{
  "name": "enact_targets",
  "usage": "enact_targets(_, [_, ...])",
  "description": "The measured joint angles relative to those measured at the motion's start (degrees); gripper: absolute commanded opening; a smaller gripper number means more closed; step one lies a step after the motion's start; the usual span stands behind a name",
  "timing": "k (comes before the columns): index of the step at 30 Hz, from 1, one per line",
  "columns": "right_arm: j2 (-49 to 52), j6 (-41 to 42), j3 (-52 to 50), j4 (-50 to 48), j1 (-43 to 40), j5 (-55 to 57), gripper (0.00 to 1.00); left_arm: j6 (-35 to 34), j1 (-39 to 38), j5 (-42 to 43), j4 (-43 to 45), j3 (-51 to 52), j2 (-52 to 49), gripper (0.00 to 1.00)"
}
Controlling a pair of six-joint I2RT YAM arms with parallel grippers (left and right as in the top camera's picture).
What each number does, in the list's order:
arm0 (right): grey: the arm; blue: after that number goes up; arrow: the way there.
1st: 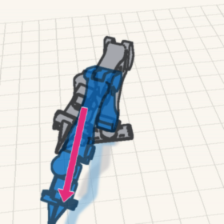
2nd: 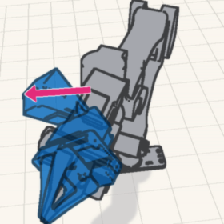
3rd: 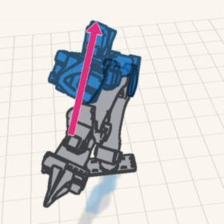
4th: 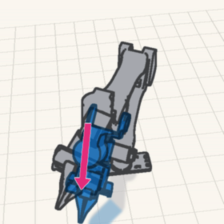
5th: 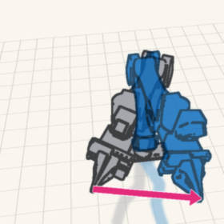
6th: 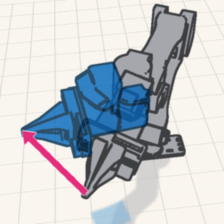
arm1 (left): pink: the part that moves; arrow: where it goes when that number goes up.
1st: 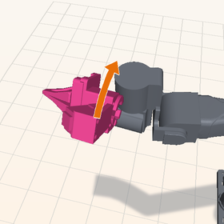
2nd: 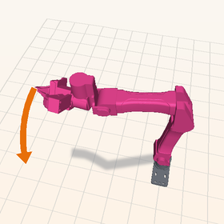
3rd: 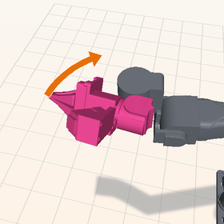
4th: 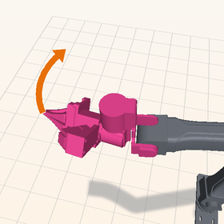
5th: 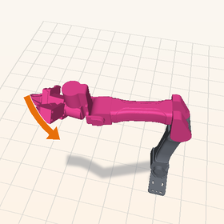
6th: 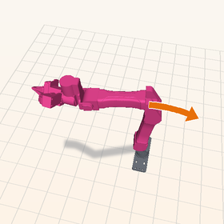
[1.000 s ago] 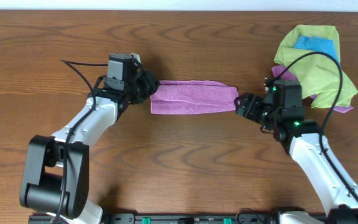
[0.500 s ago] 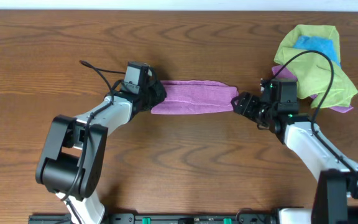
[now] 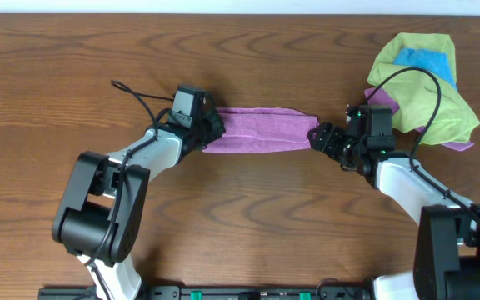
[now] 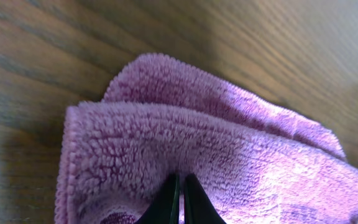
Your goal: Fold the cloth
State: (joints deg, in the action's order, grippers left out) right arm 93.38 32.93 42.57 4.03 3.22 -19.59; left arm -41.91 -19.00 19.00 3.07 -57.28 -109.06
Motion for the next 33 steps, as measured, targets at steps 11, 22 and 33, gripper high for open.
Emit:
enact_targets(11, [4.76,1.88,-0.04,-5.75,0.02,-0.48,0.72,0.00,-0.79,-0.17,-0.42,0.00,-0.50,0.06])
enact_targets(22, [8.22,4.37,-0.02,-13.94,3.41,-1.60,0.63,0.00,-0.79,-0.17,-1.38,0.00,-0.50,0.06])
enact_targets(33, [11.50,4.92,-0.17,-20.52,6.10,1.07,0.02,0.02,-0.79,-0.13,-2.73,-0.04,-0.50,0.06])
